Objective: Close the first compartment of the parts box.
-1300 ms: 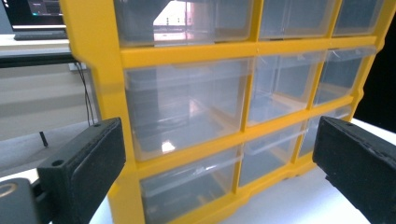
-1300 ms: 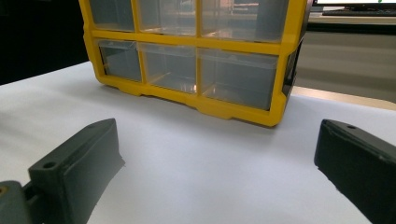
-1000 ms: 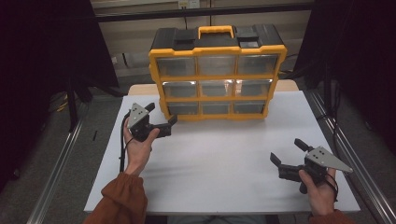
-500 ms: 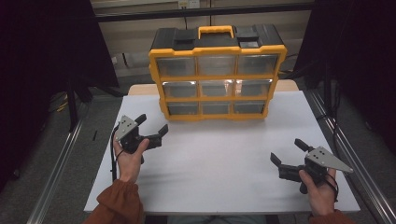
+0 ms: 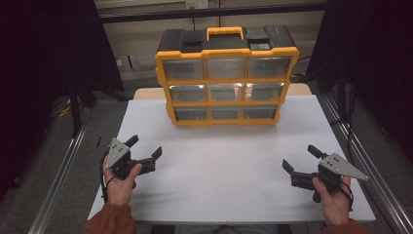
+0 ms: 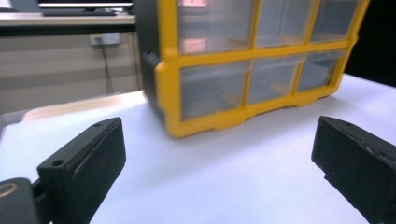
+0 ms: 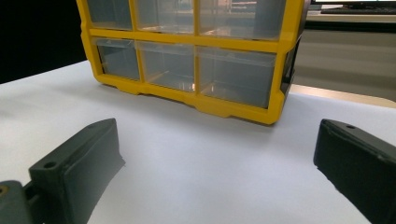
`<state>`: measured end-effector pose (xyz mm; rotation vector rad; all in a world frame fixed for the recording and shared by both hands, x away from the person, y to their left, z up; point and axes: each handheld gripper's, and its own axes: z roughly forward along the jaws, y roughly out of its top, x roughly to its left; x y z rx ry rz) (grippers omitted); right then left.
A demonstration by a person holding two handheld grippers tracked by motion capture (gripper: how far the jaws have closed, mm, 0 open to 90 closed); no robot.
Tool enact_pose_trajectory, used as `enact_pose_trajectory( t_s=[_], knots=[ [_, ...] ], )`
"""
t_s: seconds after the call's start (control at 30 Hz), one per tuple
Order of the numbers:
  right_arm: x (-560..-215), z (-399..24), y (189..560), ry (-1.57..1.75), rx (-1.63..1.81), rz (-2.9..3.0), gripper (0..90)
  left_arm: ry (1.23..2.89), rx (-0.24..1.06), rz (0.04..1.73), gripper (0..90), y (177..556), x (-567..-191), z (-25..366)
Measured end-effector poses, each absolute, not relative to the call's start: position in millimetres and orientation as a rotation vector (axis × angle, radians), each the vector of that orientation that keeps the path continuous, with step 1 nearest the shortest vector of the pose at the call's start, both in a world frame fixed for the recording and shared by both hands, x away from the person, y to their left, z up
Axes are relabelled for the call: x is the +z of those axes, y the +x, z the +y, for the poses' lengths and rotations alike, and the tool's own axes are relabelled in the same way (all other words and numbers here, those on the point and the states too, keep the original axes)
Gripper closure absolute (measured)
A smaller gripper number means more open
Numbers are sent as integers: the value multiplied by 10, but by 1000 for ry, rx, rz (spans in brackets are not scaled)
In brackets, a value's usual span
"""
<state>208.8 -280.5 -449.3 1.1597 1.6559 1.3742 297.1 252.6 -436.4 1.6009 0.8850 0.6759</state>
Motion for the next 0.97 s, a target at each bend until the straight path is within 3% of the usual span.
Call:
enact_pose_trajectory(
  t_s=[0.33,0.97],
  knots=[
    [-4495,-2806,2099,1166,1364,1656,5,1609,721,970,32,2776,-4426,2786],
    [-4504,-2822,2100,1182,1354,1664,6,1572,730,1035,32,2701,-4443,2845]
  ],
)
